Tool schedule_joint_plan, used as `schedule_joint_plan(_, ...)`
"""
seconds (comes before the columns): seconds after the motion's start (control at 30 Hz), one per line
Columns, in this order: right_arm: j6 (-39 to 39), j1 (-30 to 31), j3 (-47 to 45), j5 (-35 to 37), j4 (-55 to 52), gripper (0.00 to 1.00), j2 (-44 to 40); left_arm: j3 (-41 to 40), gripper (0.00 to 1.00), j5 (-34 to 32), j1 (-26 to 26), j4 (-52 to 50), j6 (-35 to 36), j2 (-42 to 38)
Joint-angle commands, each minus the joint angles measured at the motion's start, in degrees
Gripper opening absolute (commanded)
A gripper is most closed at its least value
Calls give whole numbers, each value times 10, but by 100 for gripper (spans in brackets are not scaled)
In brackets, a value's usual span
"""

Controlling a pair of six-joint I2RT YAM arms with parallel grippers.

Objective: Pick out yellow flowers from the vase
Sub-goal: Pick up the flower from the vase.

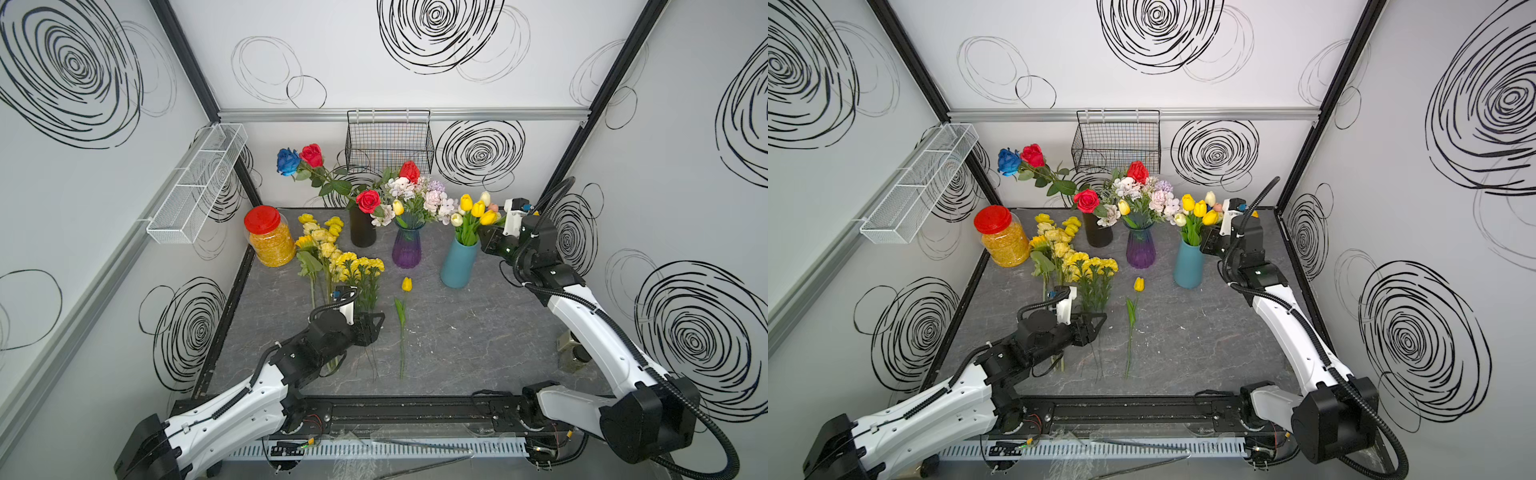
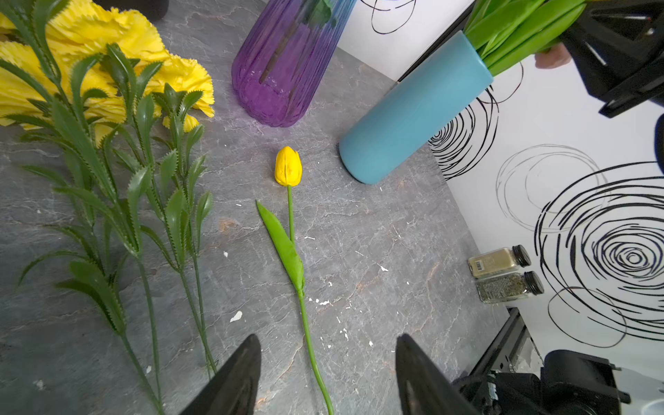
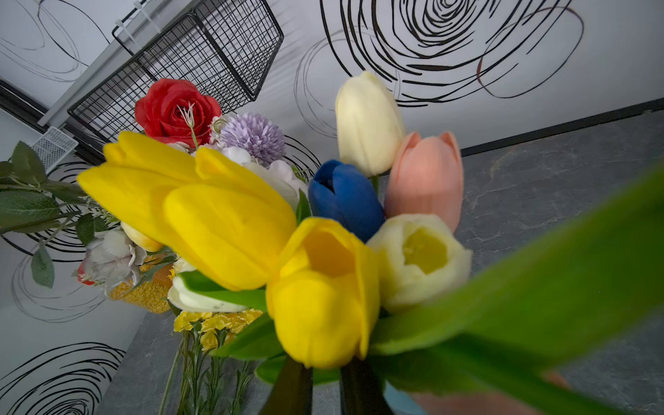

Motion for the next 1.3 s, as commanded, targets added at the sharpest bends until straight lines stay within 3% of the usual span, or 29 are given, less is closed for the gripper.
schedule_joint_plan(0.0,-1,7,6,20,37,18,6,-7,63,-1,4,18,0,-6)
schedule_joint_plan(0.2,-12,18,11,40,45,14,18,-10,63,-1,5,17,0,-6)
schedule_joint_plan(0.33,-20,26,17,58,43,21,23,-12,64,-4,4,14,0,-11)
schedule_joint_plan(0.53,-48,47,30,93,38,20,33,-16,64,-7,4,13,-2,-16)
schedule_joint_plan(0.83,-50,46,37,96,30,6,28,-16,64,-12,5,0,0,-28)
schedule_joint_plan(1.27,-46,31,46,62,-9,5,-29,-17,64,-12,5,6,0,-23)
